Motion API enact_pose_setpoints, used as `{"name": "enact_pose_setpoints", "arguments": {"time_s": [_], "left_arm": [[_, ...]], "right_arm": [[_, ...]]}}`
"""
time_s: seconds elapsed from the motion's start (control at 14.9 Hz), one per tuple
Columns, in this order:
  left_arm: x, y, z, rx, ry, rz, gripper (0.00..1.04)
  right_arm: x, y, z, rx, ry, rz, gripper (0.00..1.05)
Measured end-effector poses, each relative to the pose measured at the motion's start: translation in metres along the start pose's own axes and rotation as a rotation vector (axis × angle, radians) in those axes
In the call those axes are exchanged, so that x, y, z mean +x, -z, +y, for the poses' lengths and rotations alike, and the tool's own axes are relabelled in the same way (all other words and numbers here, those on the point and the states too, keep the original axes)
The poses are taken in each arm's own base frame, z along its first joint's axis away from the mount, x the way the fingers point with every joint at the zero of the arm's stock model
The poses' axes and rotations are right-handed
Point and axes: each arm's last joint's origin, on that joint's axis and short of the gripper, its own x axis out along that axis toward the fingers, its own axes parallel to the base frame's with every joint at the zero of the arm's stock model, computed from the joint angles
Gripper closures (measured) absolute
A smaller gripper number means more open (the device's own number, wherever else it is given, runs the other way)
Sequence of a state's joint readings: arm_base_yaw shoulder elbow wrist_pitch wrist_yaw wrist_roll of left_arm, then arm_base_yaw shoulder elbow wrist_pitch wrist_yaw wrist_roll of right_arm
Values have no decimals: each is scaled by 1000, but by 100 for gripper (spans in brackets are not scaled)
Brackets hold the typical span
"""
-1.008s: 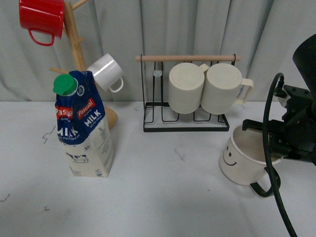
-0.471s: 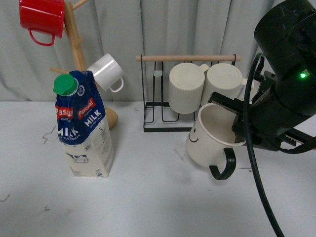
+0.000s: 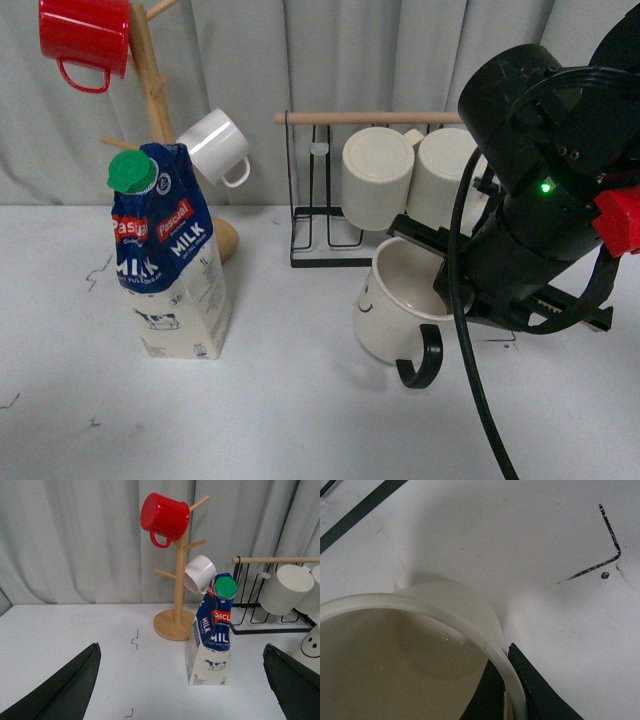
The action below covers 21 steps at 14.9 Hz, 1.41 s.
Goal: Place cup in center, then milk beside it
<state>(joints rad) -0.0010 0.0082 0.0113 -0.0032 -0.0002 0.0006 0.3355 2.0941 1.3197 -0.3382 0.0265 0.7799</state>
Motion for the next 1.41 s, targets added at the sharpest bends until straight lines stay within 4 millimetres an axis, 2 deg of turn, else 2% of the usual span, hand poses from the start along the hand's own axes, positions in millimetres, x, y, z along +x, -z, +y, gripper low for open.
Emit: {"name": "enact_pose_setpoints", "arguments": {"time_s": [0.47,0.54,0.87,0.94,1.08,1.28,1.34,1.41], "left_arm": [[0,0,0,0,0,0,7],[0,0,0,0,0,0,7],[0,0,0,0,0,0,7],[0,0,0,0,0,0,7],[0,0,0,0,0,0,7],[0,0,0,0,0,0,7],[0,0,0,0,0,-1,7],[0,0,0,0,-1,-1,7]], "right_arm": [[7,1,4,7,10,9,102],[8,3,5,6,16,12,96],[5,5,5,16,-9,-17,39],[1,6,3,17,-22,-43,26],[-24,3,3,-18,-76,-174,4],[-87,8,3,-160,-267,-527,6],[-97,5,7,-207,-331,-745,12],[-96,11,-7,-269,-294,-911,23]]}}
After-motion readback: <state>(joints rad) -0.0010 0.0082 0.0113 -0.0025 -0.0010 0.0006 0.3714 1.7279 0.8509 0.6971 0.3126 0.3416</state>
